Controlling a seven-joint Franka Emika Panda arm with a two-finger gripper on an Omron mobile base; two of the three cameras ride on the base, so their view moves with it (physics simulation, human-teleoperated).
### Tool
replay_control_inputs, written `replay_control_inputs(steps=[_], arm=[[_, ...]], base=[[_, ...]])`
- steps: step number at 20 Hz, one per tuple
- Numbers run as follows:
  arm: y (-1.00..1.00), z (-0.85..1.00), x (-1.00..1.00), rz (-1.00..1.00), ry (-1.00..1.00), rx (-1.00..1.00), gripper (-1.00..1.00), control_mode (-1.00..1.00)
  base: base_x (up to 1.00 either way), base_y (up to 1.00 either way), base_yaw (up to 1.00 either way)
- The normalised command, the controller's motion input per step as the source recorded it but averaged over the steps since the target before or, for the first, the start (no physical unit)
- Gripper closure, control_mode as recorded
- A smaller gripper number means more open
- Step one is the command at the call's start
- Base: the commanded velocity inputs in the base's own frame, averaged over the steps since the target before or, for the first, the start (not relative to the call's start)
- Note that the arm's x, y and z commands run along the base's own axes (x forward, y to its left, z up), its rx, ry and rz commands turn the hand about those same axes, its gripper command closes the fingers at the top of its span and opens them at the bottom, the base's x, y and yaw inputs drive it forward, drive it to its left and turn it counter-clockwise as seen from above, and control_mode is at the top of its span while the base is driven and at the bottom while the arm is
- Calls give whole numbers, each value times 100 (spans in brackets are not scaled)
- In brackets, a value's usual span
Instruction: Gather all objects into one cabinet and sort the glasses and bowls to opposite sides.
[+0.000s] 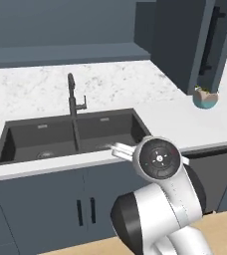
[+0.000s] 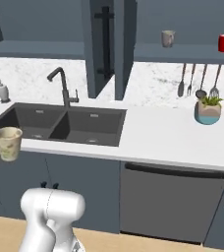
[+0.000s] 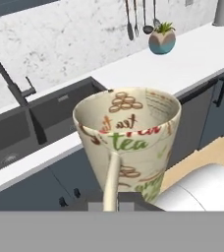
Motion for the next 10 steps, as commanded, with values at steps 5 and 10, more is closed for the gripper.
replay_control_inputs(steps=[5,10], arm=[[0,0,0,0,0,0,100,100],[0,0,0,0,0,0,100,100]], base=[[-12,-38,4],[-43,-1,0]])
